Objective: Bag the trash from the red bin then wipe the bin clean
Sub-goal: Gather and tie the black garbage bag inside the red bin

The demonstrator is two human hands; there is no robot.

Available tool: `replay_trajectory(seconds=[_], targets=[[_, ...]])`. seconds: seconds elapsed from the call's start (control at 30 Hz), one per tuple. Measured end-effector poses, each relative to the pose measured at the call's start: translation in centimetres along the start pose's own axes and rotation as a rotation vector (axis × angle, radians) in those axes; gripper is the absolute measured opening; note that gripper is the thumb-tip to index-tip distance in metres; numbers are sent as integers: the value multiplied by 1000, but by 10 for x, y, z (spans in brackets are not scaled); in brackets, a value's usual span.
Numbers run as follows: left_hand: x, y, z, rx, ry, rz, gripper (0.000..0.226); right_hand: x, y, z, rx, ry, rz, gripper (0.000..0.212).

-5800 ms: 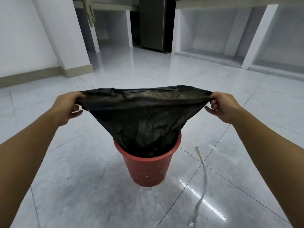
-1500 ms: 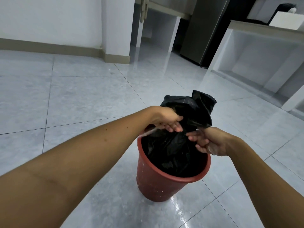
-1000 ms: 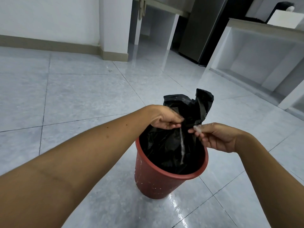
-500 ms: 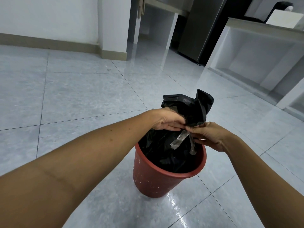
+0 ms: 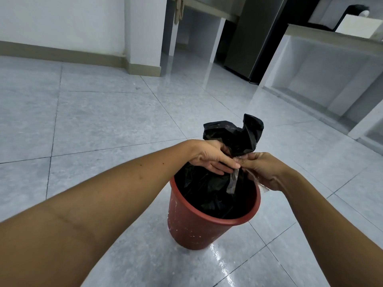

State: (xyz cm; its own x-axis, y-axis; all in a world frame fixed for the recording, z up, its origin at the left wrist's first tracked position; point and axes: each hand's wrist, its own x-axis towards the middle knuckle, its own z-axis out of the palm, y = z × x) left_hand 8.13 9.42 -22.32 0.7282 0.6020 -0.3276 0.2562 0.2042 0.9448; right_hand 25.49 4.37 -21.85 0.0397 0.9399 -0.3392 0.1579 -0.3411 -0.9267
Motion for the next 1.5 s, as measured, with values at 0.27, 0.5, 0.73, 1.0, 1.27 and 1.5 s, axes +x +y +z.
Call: replay_trajectory(seconds=[0.27,0.5,0.73,1.0,1.27,1.5], targets=[[7,-6,-4,251,161,47,29,-2,-2,-9,-100,-18,24,15],[-1,-21,-21,491,89,-19,14,-9,4,-27,-832,269,-99,15],[-13,-24,-30,923,161,14,11,-31,21,-61,-859,480,-80,21],[-29,-17,-40,172,150,-235,35,-31,6,-72,-190,291,237,21],[-15,8,-28,-144,401,-395,82,-22,-41,-28,-177,217,242,97],[-6,34,-34,225,183,-409,47,-2,-57,-2,-353,254,80,38]])
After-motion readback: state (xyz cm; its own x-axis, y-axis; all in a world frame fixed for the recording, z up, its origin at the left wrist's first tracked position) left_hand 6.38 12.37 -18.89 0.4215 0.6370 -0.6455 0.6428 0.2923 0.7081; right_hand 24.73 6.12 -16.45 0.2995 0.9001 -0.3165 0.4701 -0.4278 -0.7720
